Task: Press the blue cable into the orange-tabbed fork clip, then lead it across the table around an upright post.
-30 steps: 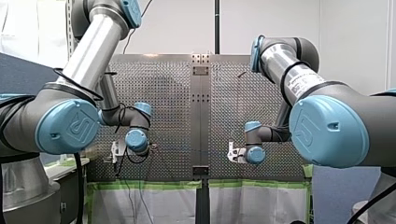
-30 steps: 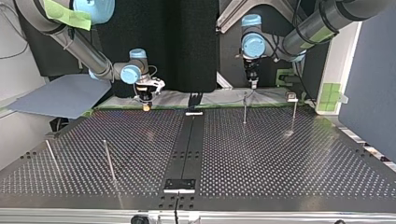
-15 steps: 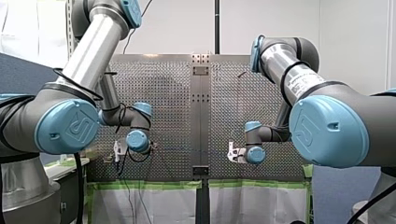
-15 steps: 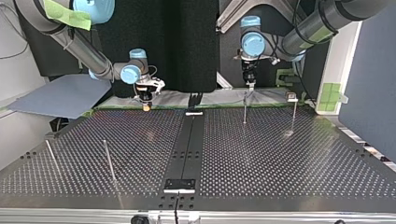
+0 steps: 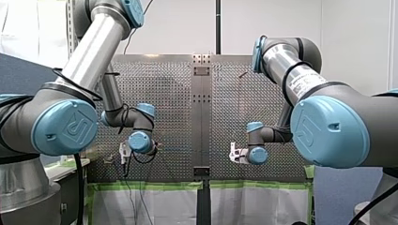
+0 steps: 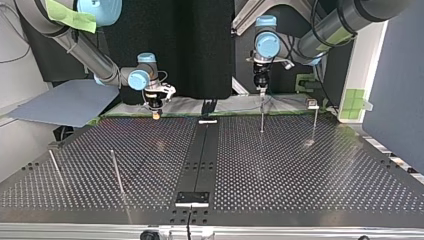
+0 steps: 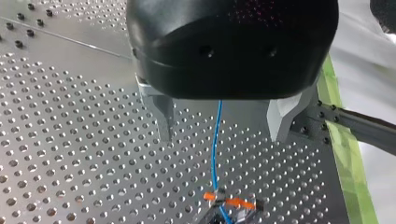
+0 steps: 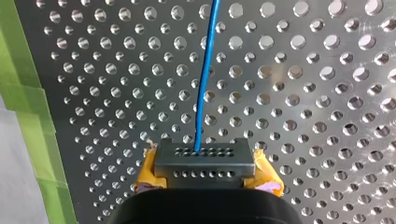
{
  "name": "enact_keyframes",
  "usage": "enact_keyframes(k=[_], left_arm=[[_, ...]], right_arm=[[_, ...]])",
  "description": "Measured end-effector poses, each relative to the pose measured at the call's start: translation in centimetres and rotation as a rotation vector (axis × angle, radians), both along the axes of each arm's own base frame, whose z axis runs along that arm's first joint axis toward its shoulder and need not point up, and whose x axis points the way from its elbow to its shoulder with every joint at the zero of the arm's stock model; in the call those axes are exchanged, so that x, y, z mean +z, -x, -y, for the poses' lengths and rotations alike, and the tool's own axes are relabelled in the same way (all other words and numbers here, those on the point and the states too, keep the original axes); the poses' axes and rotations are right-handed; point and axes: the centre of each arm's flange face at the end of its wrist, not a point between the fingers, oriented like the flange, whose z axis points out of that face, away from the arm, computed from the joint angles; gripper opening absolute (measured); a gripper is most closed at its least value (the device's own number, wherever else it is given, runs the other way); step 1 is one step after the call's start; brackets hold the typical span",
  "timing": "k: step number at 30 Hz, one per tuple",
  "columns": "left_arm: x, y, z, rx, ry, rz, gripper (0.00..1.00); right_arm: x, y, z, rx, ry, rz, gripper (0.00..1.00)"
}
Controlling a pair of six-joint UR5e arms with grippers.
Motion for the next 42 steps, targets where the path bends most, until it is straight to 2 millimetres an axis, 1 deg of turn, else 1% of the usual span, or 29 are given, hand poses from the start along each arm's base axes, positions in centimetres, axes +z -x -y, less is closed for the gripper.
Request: enact_keyframes(k=[5, 11, 19, 24, 27, 36, 39, 42], left_arm=[[0.2, -0.3, 0.6, -0.012, 0.022, 0.007, 1.00], [1.0, -1.8, 1.8, -0.015, 0.040, 0.023, 1.00], [-0.3, -3.1, 3.8, -0.037, 0.050, 0.008, 1.00], [-1.4, -3.8, 4.5, -0.042, 0.054, 0.006, 1.00], [-1.3, -4.3, 5.0, -0.044, 0.058, 0.014, 1.00], [0.2, -7.1, 6.1, -0.033, 0.069, 0.056, 1.00], [-0.1, -7.8, 6.5, -0.035, 0.063, 0.050, 1.00], [-0.8, -8.3, 6.9, -0.040, 0.047, 0.036, 1.00]], right_arm=[[0.0, 0.0, 0.0, 0.001, 0.000, 0.000, 0.00], [0.0, 0.1, 0.0, 0.001, -0.001, 0.000, 0.00], [0.0, 0.3, 0.2, -0.002, -0.004, -0.001, 0.00], [-0.1, 0.4, 0.2, -0.004, -0.005, -0.001, 0.00], [-0.1, 0.4, 0.2, -0.004, -0.005, -0.001, 0.00], [-0.1, 0.4, 0.2, -0.004, -0.005, -0.001, 0.00], [-0.1, 0.4, 0.2, -0.004, -0.005, -0.001, 0.00], [-0.1, 0.4, 0.2, -0.004, -0.005, -0.001, 0.00]])
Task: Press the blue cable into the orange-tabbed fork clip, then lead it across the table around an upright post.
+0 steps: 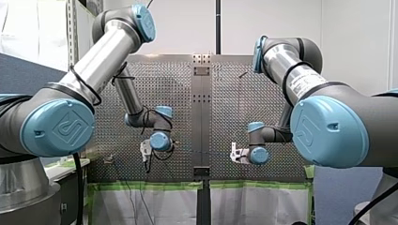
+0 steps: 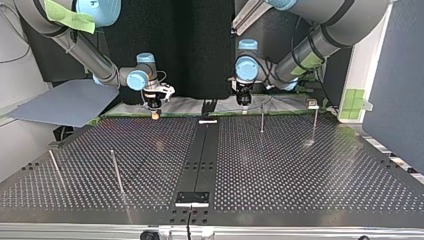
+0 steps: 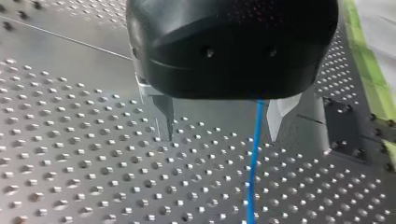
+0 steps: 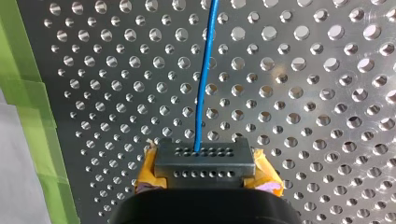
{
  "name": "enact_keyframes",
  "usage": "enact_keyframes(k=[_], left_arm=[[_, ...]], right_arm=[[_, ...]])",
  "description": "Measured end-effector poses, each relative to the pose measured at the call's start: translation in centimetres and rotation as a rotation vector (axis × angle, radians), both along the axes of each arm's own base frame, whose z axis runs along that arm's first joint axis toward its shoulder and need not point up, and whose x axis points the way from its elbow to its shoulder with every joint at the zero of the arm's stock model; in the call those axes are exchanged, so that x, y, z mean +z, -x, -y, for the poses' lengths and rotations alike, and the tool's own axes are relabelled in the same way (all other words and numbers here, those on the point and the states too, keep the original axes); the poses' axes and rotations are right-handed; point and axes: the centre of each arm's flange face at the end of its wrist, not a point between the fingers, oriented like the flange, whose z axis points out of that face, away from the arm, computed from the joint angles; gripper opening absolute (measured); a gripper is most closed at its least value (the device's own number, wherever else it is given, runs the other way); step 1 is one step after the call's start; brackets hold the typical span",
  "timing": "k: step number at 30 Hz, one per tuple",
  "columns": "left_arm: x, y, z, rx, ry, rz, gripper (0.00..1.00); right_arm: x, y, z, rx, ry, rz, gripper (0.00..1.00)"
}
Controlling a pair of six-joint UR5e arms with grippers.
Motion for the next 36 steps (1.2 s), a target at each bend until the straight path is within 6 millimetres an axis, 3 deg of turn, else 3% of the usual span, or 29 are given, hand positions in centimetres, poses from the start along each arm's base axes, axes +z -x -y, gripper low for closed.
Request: enact_keyframes(k=[7, 21, 29, 36], left_arm=[[-1.6, -1.4, 0.0, 0.016, -0.036, -0.029, 1.00], [-2.3, -1.9, -0.7, 0.027, -0.073, -0.043, 1.00], [-4.0, -2.3, -0.3, 0.023, -0.098, -0.060, 1.00], [-3.6, -3.5, 0.0, 0.025, -0.094, -0.044, 1.00]], right_arm=[[0.0, 0.0, 0.0, 0.001, -0.001, 0.000, 0.00], [0.0, 0.0, 0.0, 0.001, -0.001, 0.000, 0.00], [0.0, 0.0, 0.0, 0.001, -0.002, -0.001, 0.00], [0.0, 0.0, 0.0, 0.001, -0.003, -0.002, 0.00]])
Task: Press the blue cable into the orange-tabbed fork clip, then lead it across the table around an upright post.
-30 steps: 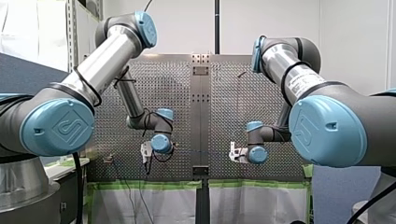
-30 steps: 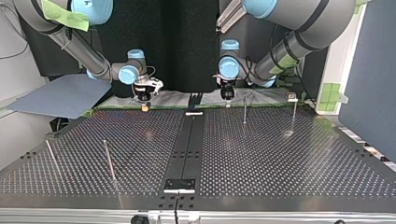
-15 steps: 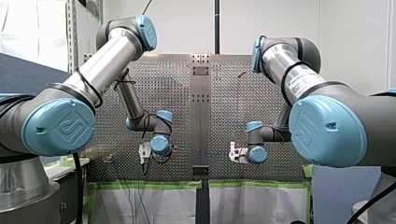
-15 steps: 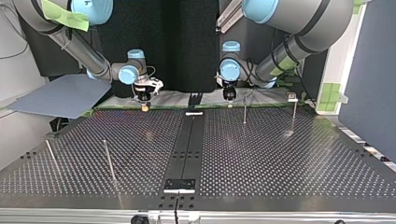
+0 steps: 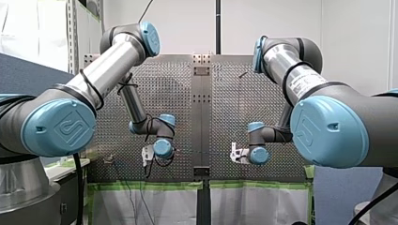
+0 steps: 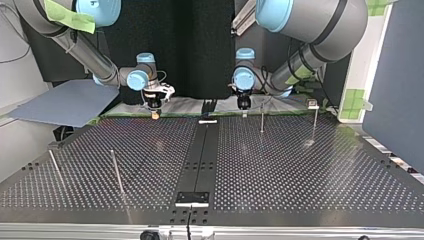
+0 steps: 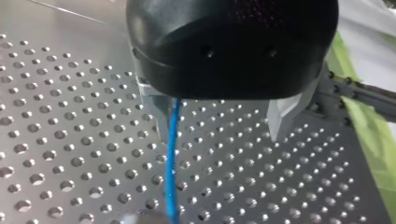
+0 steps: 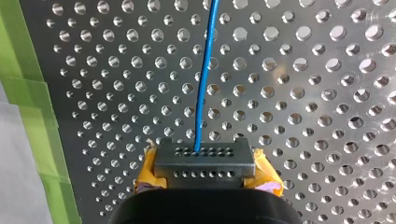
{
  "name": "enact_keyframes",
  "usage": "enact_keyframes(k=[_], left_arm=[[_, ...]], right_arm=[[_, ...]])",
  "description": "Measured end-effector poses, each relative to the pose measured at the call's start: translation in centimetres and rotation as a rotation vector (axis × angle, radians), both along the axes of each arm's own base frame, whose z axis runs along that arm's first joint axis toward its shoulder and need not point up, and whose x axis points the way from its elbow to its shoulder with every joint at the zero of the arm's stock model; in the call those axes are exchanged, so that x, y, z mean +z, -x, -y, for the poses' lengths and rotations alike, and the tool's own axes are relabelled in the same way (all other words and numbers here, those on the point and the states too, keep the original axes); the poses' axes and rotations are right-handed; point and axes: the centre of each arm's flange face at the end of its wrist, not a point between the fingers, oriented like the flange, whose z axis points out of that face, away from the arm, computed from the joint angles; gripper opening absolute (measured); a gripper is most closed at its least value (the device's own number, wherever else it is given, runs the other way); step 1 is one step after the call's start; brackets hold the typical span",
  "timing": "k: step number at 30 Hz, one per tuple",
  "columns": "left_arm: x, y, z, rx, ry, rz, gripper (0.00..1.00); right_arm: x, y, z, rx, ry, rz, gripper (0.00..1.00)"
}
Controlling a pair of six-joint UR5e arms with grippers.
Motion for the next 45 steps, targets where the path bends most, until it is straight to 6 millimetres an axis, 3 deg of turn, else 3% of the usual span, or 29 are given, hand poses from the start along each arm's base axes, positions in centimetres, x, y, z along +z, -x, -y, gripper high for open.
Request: enact_keyframes(k=[18, 20, 21, 23, 24, 26, 27, 28, 45], left_arm=[[0.44, -0.67, -0.25, 0.018, -0.044, 0.009, 1.00], [0.45, -0.66, -0.32, 0.022, -0.057, 0.009, 0.68], [0.45, -0.65, -0.34, 0.023, -0.063, 0.009, 0.68], [0.46, -0.60, -0.31, 0.024, -0.077, 0.009, 0.36], [0.47, -0.58, -0.29, 0.024, -0.082, 0.009, 0.36], [0.48, -0.51, -0.17, 0.022, -0.090, 0.010, 0.12], [0.49, -0.49, -0.11, 0.021, -0.091, 0.010, 0.12], [0.49, -0.47, -0.05, 0.020, -0.093, 0.011, 0.00], [0.57, -0.58, 0.22, 0.006, -0.092, 0.024, 0.00]], right_arm=[[0.01, -0.01, 0.01, 0.000, 0.000, 0.001, 0.00], [0.01, -0.01, 0.02, 0.000, 0.001, 0.002, 0.00], [0.01, -0.01, 0.01, 0.000, 0.001, 0.002, 0.00], [0.01, -0.01, 0.02, 0.000, 0.001, 0.002, 0.00], [0.02, -0.01, 0.02, 0.000, 0.002, 0.002, 0.00], [0.02, -0.01, 0.03, 0.000, 0.002, 0.002, 0.00], [0.01, -0.01, 0.02, 0.000, 0.002, 0.002, 0.00], [0.02, -0.01, 0.03, 0.000, 0.002, 0.002, 0.00], [0.01, 0.03, 0.04, -0.001, 0.001, 0.001, 0.00]])
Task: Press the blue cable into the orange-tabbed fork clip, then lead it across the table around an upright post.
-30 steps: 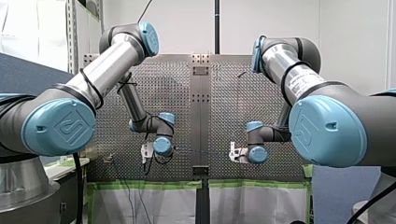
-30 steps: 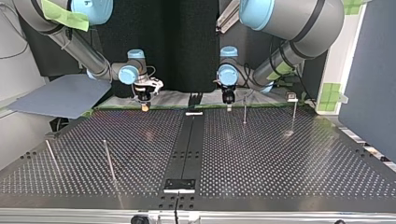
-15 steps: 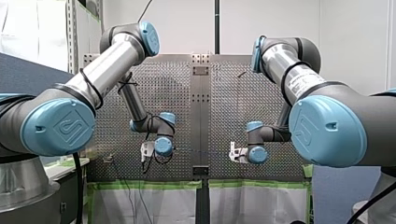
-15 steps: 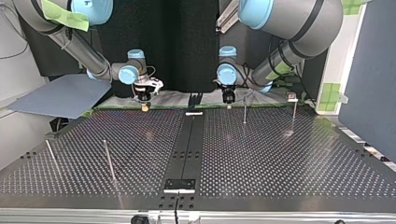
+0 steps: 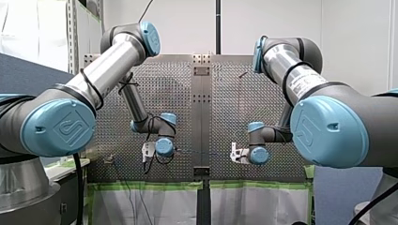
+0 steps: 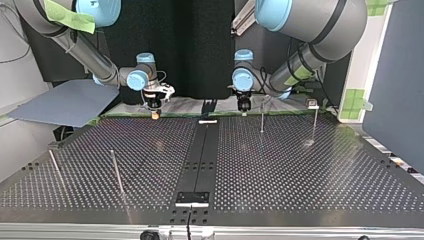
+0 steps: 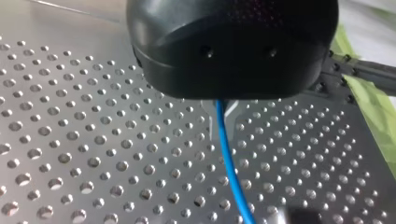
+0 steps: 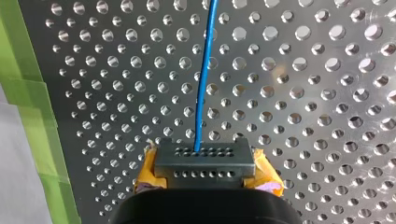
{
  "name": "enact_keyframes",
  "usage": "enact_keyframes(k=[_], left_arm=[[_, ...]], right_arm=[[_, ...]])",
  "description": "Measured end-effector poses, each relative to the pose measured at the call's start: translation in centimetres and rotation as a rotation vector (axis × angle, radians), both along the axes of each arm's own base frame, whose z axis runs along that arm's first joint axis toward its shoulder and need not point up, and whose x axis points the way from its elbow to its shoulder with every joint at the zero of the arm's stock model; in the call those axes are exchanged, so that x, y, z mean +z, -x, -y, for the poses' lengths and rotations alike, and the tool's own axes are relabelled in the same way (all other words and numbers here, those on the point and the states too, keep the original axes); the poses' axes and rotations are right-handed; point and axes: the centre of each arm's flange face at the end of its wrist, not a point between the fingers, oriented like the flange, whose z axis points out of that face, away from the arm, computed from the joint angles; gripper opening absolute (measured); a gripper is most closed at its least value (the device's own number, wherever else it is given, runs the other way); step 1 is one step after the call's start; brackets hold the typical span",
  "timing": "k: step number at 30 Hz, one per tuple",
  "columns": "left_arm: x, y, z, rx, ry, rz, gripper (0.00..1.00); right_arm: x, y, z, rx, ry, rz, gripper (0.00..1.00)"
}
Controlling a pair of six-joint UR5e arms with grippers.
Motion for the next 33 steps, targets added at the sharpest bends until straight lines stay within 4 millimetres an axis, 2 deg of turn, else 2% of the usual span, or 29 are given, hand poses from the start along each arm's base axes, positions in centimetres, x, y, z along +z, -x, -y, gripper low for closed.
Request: enact_keyframes(k=[9, 21, 27, 33], left_arm=[[1.2, -1.2, 1.8, -0.051, 0.020, 0.017, 0.00], [4.2, -3.6, 4.7, -0.082, 0.052, 0.063, 0.00], [4.9, -3.4, 6.0, -0.102, 0.052, 0.075, 0.00], [6.5, -3.0, 7.1, -0.122, 0.062, 0.098, 0.00]], right_arm=[[1.1, 0.3, 1.1, -0.008, 0.020, 0.000, 0.00], [5.1, 1.4, 3.3, -0.026, 0.061, 0.019, 0.00], [5.9, 1.5, 3.9, -0.029, 0.059, 0.015, 0.00], [6.9, 1.3, 4.4, -0.029, 0.060, 0.013, 0.00]])
